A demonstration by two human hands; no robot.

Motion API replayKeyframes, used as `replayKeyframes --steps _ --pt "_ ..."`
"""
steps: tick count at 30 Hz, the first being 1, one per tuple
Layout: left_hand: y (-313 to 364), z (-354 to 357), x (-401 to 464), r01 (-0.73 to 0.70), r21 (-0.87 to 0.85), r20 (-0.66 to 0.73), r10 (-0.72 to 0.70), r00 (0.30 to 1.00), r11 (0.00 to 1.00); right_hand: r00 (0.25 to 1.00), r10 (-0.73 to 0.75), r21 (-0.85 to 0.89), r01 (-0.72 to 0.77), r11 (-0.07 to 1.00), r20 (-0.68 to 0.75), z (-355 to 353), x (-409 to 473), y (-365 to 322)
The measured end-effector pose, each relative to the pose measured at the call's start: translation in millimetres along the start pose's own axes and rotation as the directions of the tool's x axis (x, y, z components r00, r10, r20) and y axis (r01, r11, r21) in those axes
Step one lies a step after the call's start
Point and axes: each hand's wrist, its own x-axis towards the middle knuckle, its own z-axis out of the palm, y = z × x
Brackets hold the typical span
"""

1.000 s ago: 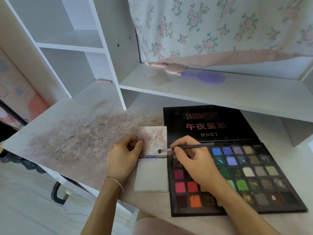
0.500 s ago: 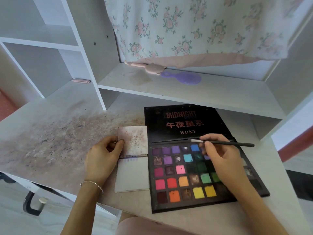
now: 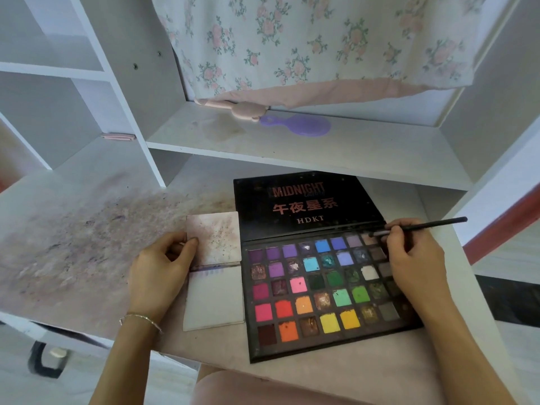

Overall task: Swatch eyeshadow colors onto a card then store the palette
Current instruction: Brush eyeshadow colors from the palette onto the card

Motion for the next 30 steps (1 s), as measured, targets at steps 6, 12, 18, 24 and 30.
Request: replayKeyframes --steps 6,12,18,24,30 --pt "0.1 0.8 0.1 -0.005 0.002 -0.004 0.005 1.0 1.0 0.999 -0.025 -0.06 0.027 0.998 0.045 1.3 -1.0 0.3" --pt "0.4 0.0 -0.5 -0.006 -0.002 0.0 0.006 1.0 1.0 1.0 -0.011 -0.062 0.012 0.998 0.024 1.0 -2.4 -1.5" --pt "-0.1 -1.0 -0.9 -0.016 0.005 -0.005 0.016 1.0 1.0 0.999 -0.016 -0.064 0.018 0.998 0.028 0.8 -2.8 -2.6" --pt "0.2 0.1 -0.1 0.011 -0.009 0.007 -0.011 1.0 1.0 0.999 -0.015 -0.029 0.016 0.999 0.028 -0.3 -2.8 -2.3" --pt "1.0 0.0 0.4 0.009 -0.016 0.022 -0.008 1.0 1.0 1.0 -0.024 0.019 0.023 1.0 0.02 -0.8 -3.7 -2.6"
